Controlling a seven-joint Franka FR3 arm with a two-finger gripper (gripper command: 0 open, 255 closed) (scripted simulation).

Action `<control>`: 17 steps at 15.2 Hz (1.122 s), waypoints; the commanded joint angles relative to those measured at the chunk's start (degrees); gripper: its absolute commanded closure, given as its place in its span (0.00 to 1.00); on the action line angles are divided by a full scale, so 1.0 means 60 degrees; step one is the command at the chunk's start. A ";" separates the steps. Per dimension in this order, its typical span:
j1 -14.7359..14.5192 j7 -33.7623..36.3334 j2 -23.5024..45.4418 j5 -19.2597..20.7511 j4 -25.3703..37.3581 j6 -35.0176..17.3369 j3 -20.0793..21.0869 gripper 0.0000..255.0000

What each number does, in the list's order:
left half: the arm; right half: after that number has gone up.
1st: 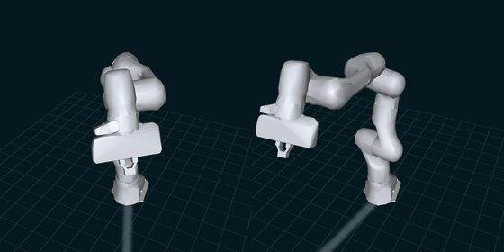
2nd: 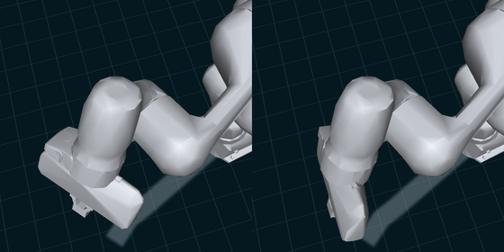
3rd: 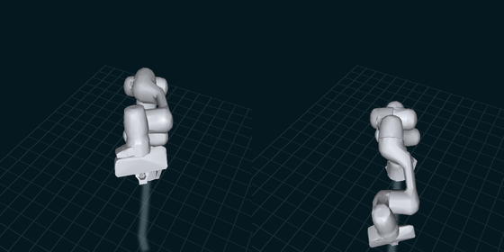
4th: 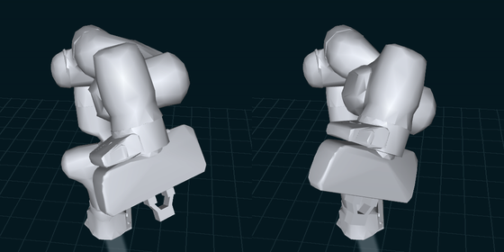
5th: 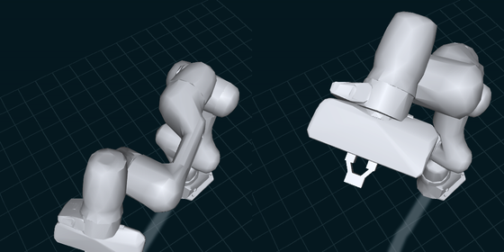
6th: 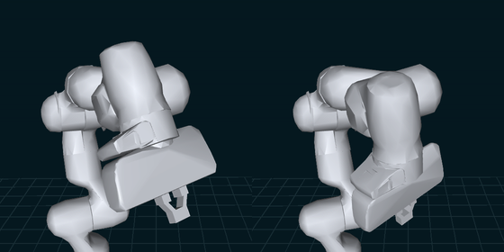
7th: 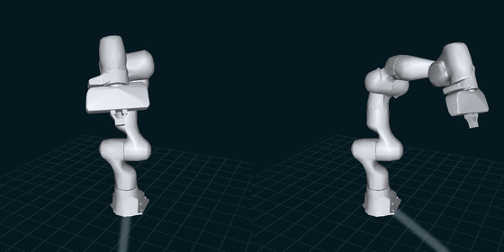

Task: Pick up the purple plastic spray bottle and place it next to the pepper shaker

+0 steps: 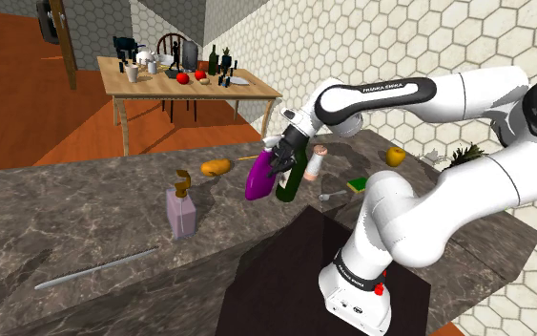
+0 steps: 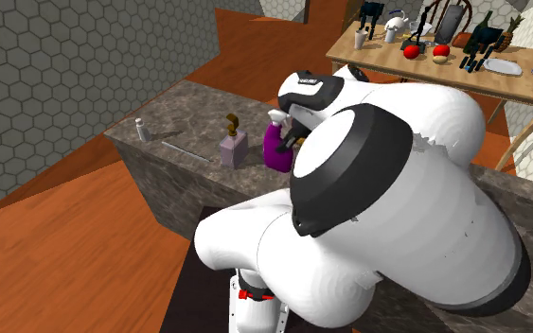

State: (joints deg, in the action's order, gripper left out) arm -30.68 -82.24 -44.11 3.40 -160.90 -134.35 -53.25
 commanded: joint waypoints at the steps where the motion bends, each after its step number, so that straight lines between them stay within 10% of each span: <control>1: 0.0084 0.0167 -0.0152 -0.0013 0.0130 0.0280 0.0227 1.00; 17: 0.0429 0.1188 -0.1070 -0.0239 0.1404 0.2401 0.1588 1.00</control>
State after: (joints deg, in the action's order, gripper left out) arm -28.15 -75.52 -50.25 2.11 -153.13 -120.86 -44.22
